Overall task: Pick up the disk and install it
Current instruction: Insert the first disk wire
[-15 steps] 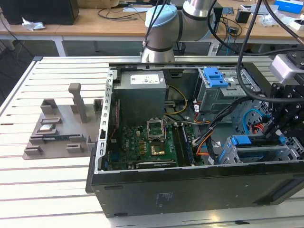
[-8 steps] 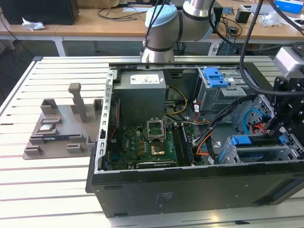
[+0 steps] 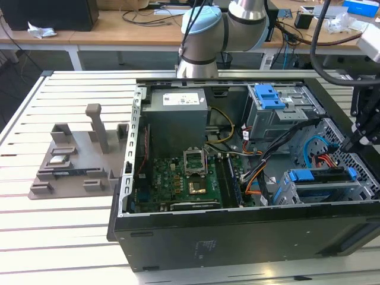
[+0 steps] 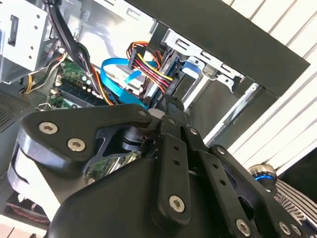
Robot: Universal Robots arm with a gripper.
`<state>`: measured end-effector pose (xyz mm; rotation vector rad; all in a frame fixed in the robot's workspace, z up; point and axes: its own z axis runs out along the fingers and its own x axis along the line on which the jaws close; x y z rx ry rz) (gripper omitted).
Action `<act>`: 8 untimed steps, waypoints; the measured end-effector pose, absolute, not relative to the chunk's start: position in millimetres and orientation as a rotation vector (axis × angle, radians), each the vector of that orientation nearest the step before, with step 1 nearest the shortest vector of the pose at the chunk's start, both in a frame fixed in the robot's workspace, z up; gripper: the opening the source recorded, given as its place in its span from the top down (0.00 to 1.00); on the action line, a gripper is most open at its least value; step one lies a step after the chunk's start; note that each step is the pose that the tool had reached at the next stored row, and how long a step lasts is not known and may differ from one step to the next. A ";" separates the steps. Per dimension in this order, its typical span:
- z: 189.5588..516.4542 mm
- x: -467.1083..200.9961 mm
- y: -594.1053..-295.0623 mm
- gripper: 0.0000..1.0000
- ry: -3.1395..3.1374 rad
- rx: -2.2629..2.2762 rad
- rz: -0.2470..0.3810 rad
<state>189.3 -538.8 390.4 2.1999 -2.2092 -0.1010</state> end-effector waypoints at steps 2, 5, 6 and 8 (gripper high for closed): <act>395.9 189.3 -538.8 0.89 -2.209 2.200 -0.101; 396.6 189.3 -538.8 0.89 -2.210 2.200 -0.102; 396.7 189.3 -538.8 0.89 -2.210 2.200 -0.102; 396.7 189.3 -538.8 0.89 -2.210 2.200 -0.102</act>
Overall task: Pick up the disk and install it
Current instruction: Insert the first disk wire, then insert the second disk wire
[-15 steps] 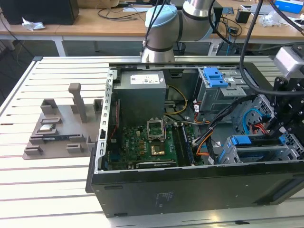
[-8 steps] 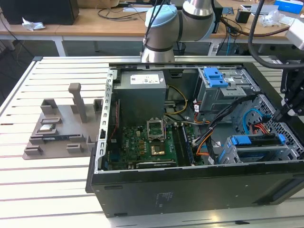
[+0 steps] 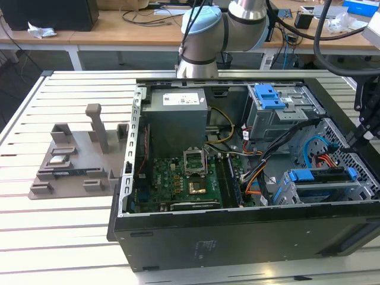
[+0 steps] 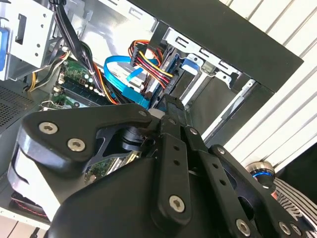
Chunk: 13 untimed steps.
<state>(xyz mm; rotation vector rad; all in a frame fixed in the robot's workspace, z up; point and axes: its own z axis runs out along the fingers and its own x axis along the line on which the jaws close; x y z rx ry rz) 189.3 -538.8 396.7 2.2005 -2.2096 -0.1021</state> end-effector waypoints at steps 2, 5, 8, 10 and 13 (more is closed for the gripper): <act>396.7 189.3 -538.8 0.89 -2.210 2.201 -0.102; 396.7 189.3 -538.8 0.89 -2.210 2.201 -0.103; 396.7 189.3 -538.8 0.89 -2.210 2.201 -0.103; 396.7 189.3 -538.8 0.89 -2.210 2.201 -0.103; 396.7 189.3 -538.8 0.70 -2.210 2.201 -0.103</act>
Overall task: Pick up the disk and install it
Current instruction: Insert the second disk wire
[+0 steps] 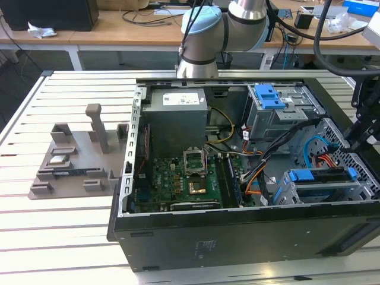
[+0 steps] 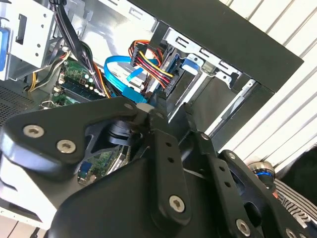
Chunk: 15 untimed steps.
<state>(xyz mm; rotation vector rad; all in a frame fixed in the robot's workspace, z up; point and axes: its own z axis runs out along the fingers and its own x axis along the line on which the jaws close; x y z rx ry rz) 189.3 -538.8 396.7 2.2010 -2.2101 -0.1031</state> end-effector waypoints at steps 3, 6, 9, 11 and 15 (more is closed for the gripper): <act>396.6 189.0 -538.7 0.70 -2.210 2.201 -0.103; 392.8 185.6 -534.6 0.70 -2.210 2.201 -0.103; 383.6 179.8 -529.6 0.70 -2.210 2.201 -0.103; 378.4 175.5 -528.8 0.70 -2.210 2.201 -0.103; 373.3 173.3 -528.6 0.70 -2.210 2.201 -0.103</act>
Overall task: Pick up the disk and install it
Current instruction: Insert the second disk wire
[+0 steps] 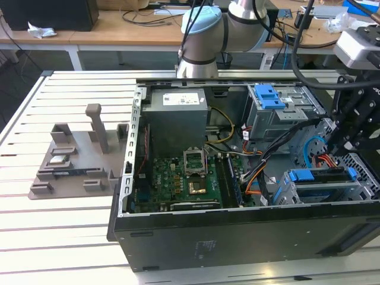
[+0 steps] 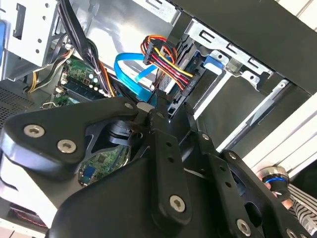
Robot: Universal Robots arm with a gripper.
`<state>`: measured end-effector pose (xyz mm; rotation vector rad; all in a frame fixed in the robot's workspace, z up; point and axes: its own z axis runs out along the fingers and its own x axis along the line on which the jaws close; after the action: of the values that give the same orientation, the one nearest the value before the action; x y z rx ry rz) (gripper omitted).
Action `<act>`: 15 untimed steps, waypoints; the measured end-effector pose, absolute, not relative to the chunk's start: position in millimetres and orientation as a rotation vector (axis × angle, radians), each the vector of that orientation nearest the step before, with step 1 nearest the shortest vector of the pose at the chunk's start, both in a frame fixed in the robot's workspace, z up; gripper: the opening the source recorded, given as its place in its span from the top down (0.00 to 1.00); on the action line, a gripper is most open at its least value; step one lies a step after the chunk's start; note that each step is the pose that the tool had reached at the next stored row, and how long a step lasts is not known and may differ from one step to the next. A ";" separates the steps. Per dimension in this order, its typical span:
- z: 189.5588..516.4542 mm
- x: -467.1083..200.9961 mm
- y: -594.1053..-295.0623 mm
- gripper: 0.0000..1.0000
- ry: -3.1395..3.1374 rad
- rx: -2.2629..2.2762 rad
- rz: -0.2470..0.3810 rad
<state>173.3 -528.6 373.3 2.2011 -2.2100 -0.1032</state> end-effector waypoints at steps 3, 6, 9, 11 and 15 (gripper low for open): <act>372.7 173.2 -528.6 0.71 -2.210 2.201 -0.103; 372.4 173.2 -528.6 0.84 -2.210 2.201 -0.103; 372.0 173.1 -529.4 0.84 -2.210 2.201 -0.104; 368.6 169.9 -535.0 0.84 -2.209 2.200 -0.100; 357.8 169.8 -540.5 0.84 -2.209 2.200 -0.101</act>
<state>169.8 -540.5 357.8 2.2000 -2.2089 -0.1007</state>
